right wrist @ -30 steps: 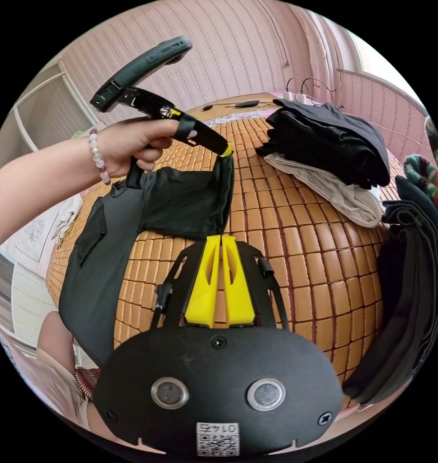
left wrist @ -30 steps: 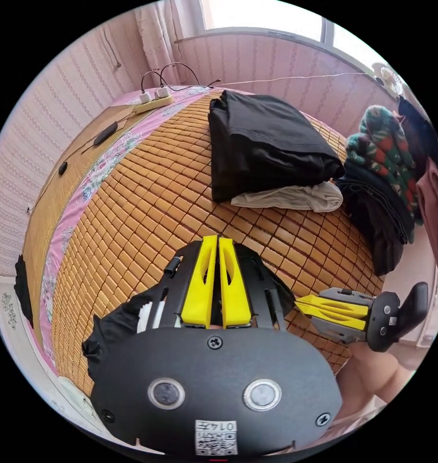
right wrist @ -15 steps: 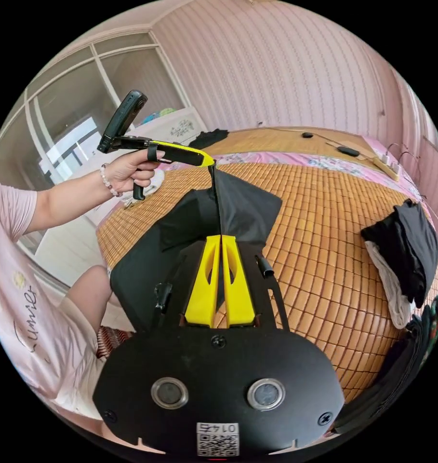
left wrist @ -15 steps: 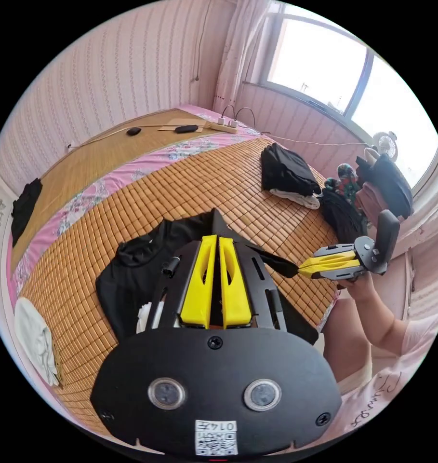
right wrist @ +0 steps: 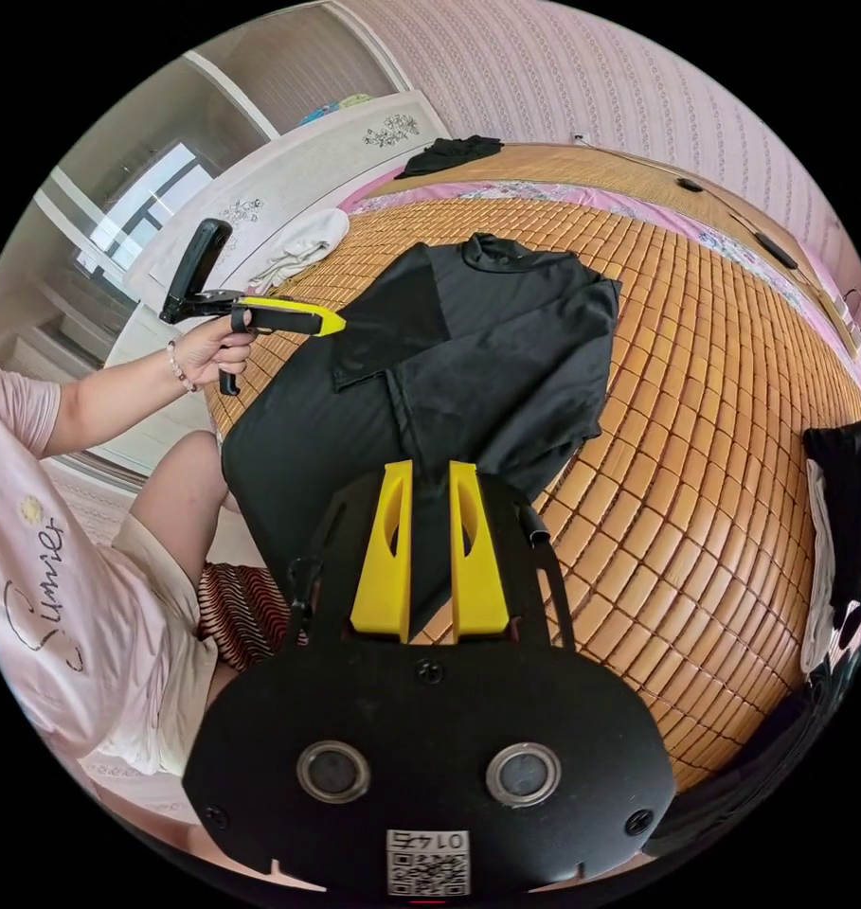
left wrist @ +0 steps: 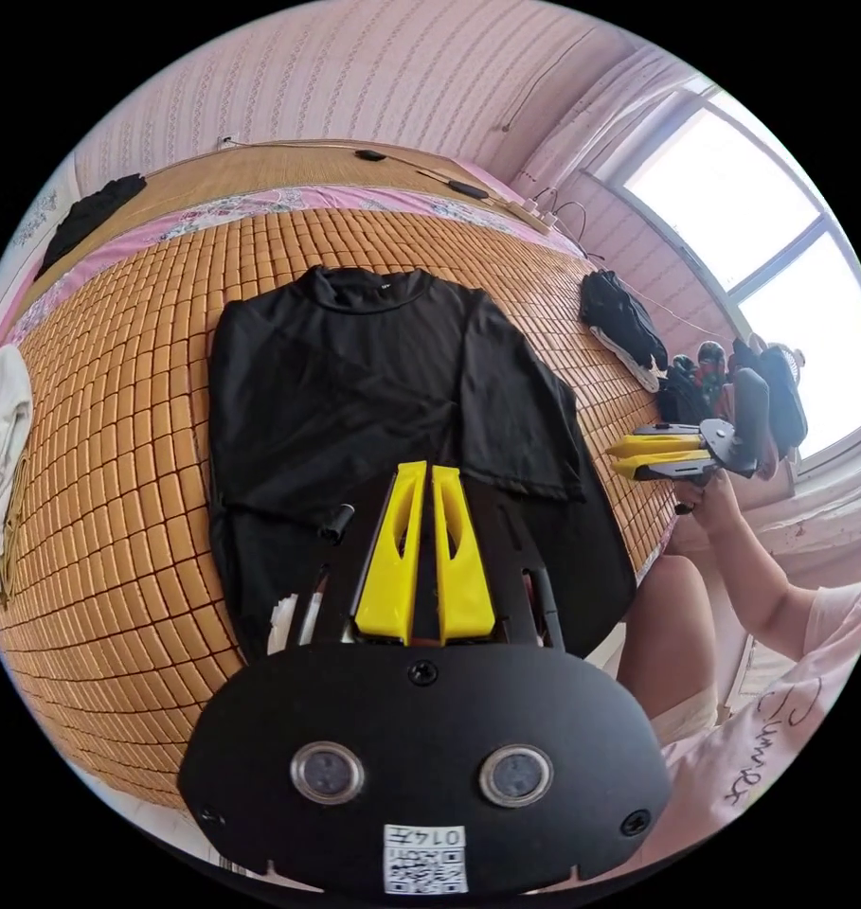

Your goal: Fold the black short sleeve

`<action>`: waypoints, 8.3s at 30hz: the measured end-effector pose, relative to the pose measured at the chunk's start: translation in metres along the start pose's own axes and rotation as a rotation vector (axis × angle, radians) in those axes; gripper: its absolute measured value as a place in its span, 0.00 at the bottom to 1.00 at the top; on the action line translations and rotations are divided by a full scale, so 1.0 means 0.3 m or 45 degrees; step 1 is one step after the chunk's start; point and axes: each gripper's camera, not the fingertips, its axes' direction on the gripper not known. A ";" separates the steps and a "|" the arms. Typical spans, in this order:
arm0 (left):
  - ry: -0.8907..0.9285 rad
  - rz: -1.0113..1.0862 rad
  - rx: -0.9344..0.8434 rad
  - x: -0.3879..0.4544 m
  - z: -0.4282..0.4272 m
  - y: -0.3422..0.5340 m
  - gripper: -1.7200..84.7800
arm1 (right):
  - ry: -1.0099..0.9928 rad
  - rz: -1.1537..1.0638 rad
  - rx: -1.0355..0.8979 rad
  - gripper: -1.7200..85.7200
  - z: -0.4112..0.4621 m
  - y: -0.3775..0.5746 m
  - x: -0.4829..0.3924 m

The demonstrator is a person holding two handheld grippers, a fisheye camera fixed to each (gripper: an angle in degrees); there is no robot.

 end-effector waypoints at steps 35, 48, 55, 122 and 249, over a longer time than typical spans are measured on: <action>-0.223 -0.276 0.108 -0.950 -0.142 -0.144 0.01 | 0.219 0.508 0.121 0.03 -0.065 -0.580 0.446; -0.198 -0.080 0.303 -0.870 -0.442 0.044 0.01 | 0.099 0.300 0.326 0.03 -0.326 -0.452 0.259; -0.102 0.090 0.285 -0.721 -0.689 0.488 0.01 | -0.053 0.223 0.369 0.03 -0.504 -0.001 -0.013; -0.193 0.509 -0.393 0.414 -0.033 1.271 0.01 | 0.144 -0.126 -0.370 0.04 -0.063 -0.120 -1.170; 0.229 0.945 0.075 1.136 0.356 1.332 0.03 | -0.768 0.994 0.846 0.03 0.403 0.909 0.457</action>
